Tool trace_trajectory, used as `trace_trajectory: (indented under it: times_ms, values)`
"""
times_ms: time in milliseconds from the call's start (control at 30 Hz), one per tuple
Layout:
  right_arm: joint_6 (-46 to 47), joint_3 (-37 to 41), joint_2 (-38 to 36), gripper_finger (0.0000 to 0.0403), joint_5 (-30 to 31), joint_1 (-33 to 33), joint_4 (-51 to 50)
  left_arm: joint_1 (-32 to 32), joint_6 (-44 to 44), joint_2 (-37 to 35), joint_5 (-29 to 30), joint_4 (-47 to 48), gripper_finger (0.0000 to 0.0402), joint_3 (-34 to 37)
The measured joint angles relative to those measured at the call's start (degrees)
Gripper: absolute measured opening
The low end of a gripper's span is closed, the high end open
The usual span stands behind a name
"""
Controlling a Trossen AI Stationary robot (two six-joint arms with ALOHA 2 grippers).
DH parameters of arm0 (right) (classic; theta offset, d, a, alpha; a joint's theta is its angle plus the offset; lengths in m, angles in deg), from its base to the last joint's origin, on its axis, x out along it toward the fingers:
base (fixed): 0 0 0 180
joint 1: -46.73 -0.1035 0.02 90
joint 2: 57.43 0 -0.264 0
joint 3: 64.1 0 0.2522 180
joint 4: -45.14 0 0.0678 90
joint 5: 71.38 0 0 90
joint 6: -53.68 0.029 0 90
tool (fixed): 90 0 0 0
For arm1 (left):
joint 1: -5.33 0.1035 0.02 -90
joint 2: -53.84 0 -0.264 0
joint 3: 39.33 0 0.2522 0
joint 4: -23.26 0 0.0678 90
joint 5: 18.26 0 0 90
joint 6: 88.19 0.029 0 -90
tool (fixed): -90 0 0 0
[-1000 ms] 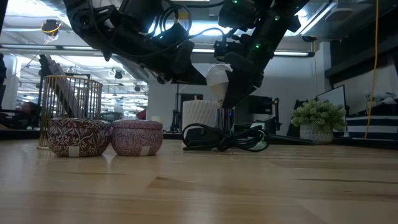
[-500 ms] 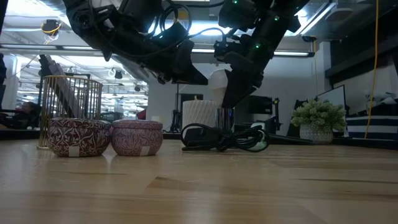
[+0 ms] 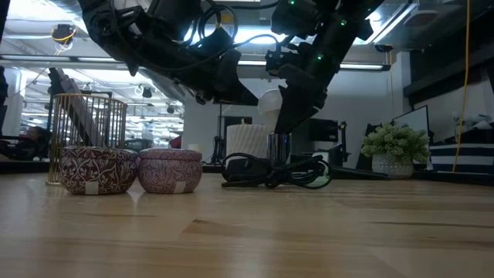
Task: Screw lightbulb
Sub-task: Insert the white lightbulb into the silver lamp
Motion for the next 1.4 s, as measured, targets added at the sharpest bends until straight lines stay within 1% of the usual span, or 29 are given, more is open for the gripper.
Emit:
trace_trajectory:
  times_ms: [500, 700, 833, 1400]
  values:
    - [-0.08, 0.0, -0.02, 0.0216, -0.41, 0.0, -0.45, -0.57, 0.0, 0.0, 0.18, 0.05, 0.0001, 0.0]
    - [-0.23, 0.11, -2.07, 0.0216, -2.02, 0.0, -1.83, -0.59, 0.02, 0.0, 0.18, 0.06, 0.0001, 0.02]
    - [-0.23, 0.11, -3.86, 0.0216, -1.92, -0.02, -2.49, -0.57, 0.03, -0.07, 0.31, -0.03, 0.0001, -0.01]
    - [-0.3, 0.04, -4.13, 0.0216, -1.94, -0.04, -3.25, -1.77, 1.26, -0.07, 0.13, -0.51, 0.0001, 0.0]
